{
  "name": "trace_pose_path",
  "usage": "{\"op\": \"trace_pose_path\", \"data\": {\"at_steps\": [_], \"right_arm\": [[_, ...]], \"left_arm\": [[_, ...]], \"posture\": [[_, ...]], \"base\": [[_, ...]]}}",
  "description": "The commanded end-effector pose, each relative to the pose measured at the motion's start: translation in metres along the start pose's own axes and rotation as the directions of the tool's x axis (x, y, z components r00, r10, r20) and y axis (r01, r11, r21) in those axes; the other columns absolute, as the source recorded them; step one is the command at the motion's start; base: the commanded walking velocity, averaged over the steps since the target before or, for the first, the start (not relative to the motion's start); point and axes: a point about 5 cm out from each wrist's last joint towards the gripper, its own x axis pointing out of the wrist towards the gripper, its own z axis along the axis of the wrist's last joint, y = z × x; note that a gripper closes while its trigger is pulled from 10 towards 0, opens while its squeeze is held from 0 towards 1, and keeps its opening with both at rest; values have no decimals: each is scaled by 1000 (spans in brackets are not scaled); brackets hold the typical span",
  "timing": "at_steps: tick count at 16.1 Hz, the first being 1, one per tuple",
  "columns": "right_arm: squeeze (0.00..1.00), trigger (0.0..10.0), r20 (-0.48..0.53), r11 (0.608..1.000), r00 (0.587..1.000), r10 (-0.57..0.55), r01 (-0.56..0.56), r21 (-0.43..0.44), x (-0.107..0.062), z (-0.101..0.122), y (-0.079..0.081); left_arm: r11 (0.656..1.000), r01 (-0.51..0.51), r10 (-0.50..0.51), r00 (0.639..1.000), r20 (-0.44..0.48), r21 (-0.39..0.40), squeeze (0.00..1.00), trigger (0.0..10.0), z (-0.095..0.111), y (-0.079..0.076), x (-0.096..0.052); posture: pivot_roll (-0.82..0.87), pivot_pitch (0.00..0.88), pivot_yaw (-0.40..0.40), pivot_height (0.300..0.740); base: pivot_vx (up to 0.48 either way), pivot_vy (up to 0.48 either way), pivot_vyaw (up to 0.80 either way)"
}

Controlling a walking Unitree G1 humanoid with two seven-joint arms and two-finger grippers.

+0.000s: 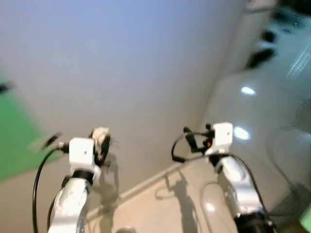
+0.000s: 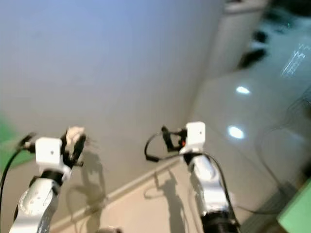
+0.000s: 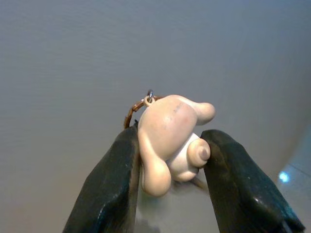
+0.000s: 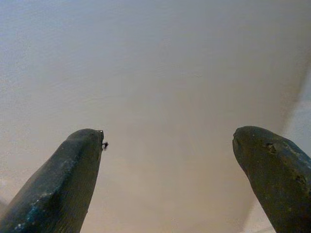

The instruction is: Hang keys on a hook

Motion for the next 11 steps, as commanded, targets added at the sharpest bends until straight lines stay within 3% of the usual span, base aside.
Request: {"op": "trace_pose_path", "data": {"at_steps": [1,4,7,11], "right_arm": [[0,10000,-1,1000,1000,-10,10,12,0,-1,-4],[0,10000,-6,1000,1000,2,-1,20,3,-3,-3],[0,10000,-5,1000,1000,12,-12,26,5,-3,-2],[0,10000,0,999,1000,11,-11,48,8,-4,1]], "left_arm": [[1000,8,-8,1000,-18,4,0,10000,2,-4,-2],[1000,11,-11,1000,-17,7,0,10000,7,-7,-1],[1000,5,-4,1000,-23,16,0,10000,11,-5,-1],[996,-22,25,999,-35,85,0,10000,17,-2,2]], "posture": [[27,0,-38,740],[32,0,-35,740],[40,0,-35,740],[49,0,-30,740]], "base": [[-480,0,600],[-437,0,594],[0,0,583],[0,0,564]]}}
